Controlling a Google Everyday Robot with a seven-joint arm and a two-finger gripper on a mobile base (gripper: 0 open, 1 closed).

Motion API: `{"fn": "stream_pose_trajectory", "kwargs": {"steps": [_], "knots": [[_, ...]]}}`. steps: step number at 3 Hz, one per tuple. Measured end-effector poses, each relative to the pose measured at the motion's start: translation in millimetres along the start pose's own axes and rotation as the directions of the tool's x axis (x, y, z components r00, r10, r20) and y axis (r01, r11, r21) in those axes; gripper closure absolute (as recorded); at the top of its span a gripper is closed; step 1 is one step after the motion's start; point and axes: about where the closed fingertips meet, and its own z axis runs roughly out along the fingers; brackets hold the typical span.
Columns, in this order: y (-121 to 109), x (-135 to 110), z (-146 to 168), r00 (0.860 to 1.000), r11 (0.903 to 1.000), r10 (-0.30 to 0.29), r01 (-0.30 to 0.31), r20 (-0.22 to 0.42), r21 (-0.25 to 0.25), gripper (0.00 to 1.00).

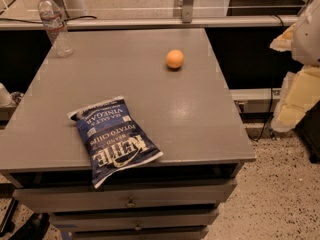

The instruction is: Move orange near blue chip bag

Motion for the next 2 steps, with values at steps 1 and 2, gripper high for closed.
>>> {"fn": "stream_pose_trajectory", "kwargs": {"steps": [1,2], "knots": [[-3,-2,2,1.0,0.9999,-0.003,0.003,0.015,0.011,0.0],[-24,-9,22,0.995,0.9995,-0.012,0.009,0.096,0.03,0.0]]}}
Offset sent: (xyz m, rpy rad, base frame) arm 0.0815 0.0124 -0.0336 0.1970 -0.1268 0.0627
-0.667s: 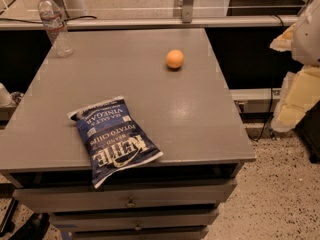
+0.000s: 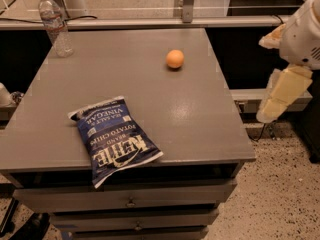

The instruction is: Move orange near blue chip bag

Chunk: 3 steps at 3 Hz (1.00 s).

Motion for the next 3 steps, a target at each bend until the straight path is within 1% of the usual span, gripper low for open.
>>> {"fn": "stream_pose_trajectory", "kwargs": {"steps": [1,2,3], "knots": [[-40,-15,37,0.993,0.9994,-0.015,0.012,0.121,0.032,0.0],[-81,-40,89,0.972,0.9998,-0.003,-0.002,0.234,0.022,0.0],[-80,-40,88,0.972,0.9997,-0.004,-0.002,0.233,0.023,0.0]]}}
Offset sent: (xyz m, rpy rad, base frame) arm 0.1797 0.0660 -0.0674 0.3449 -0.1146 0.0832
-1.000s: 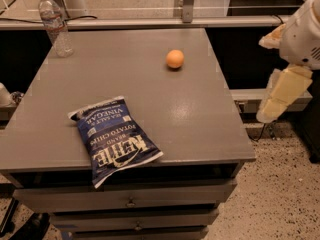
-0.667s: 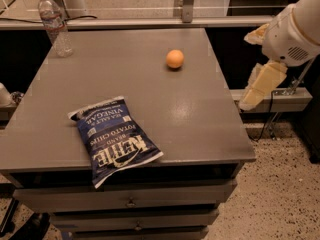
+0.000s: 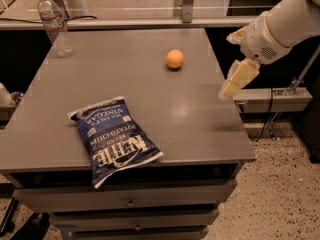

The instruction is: Move orange near blue chip bag

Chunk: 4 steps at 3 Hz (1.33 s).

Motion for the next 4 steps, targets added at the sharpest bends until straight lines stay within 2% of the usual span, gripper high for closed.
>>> {"fn": "stream_pose_trajectory", "kwargs": {"steps": [1,2,3,4], "knots": [[-5,0,7,0.996,0.9979,0.065,-0.065,0.066,0.002,0.0],[-28,-12,28,0.959,0.9802,0.193,-0.198,0.208,0.002,0.0],[-55,-33,55,0.895,0.9503,0.301,-0.31,0.329,-0.025,0.0],[-67,-55,81,0.878,0.9448,0.314,-0.327,0.362,-0.026,0.0]]}}
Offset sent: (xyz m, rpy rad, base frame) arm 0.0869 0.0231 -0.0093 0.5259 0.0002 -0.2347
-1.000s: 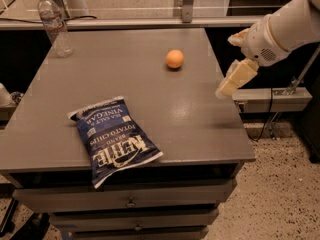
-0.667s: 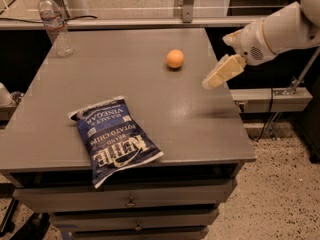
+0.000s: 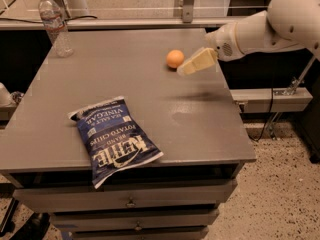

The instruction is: Move orange near blue chip bag

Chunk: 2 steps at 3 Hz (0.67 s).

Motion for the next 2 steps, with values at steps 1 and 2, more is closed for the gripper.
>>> {"fn": "stream_pose_trajectory", "kwargs": {"steps": [1,2], "knots": [[4,-6,37,1.0,0.9995,-0.029,0.029,-0.003,-0.016,0.0],[3,-2,64,0.998,0.9978,-0.061,0.06,-0.017,-0.028,0.0]]}}
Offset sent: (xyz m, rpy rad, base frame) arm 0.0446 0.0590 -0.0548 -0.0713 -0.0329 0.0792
